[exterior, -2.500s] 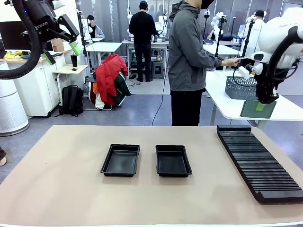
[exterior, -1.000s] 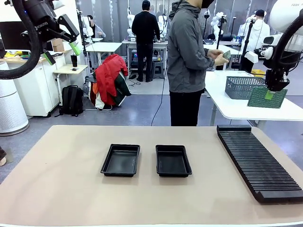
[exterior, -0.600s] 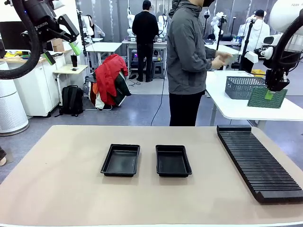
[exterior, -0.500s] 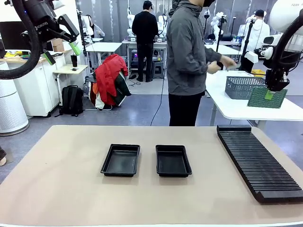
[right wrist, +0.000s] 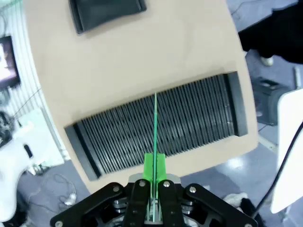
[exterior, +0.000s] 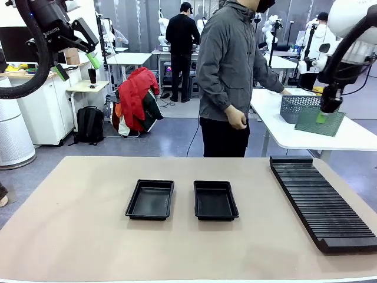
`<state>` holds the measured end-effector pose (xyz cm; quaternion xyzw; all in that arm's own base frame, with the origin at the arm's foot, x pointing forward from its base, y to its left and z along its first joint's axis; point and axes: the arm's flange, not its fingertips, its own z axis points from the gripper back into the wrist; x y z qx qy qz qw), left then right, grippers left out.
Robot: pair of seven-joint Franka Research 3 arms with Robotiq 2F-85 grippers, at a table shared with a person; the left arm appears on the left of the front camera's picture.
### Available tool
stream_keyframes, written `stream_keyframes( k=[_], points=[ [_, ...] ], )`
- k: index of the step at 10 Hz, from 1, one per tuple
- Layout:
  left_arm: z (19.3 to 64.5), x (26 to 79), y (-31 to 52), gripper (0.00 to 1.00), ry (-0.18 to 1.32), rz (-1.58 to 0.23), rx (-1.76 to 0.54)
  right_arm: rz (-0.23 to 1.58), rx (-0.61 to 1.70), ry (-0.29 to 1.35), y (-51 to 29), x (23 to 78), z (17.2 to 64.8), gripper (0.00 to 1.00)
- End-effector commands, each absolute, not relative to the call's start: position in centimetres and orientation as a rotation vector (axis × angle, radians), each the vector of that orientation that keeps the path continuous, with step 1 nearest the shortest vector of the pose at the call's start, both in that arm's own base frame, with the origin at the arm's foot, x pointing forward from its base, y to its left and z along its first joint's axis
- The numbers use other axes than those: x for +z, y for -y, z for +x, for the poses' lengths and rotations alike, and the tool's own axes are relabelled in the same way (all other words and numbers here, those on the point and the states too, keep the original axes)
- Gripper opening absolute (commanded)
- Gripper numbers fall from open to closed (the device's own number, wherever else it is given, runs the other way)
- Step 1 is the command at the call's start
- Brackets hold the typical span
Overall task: Inspect and transfer BCBs to ESD trays.
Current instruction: Pick up the Blank PCB from the PCB Rack and place it in the left ESD tray.
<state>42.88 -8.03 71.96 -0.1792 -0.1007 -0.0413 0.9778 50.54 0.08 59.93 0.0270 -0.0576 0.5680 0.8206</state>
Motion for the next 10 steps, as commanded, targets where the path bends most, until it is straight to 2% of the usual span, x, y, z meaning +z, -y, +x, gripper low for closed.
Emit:
stream_keyframes(
  k=[1,6,10],
  points=[
    [42.9,71.9,7.9,1.00,0.207,-0.357,-0.081,0.108,1.068,0.119,-2.4,59.7,50.8,0.03],
    [42.9,71.9,7.9,1.00,0.207,-0.357,-0.081,0.306,0.778,0.162,-7.7,57.0,47.5,0.03],
    [42.9,71.9,7.9,1.00,0.207,-0.357,-0.081,0.515,0.529,0.234,-13.7,52.1,45.0,0.03]
  ],
)
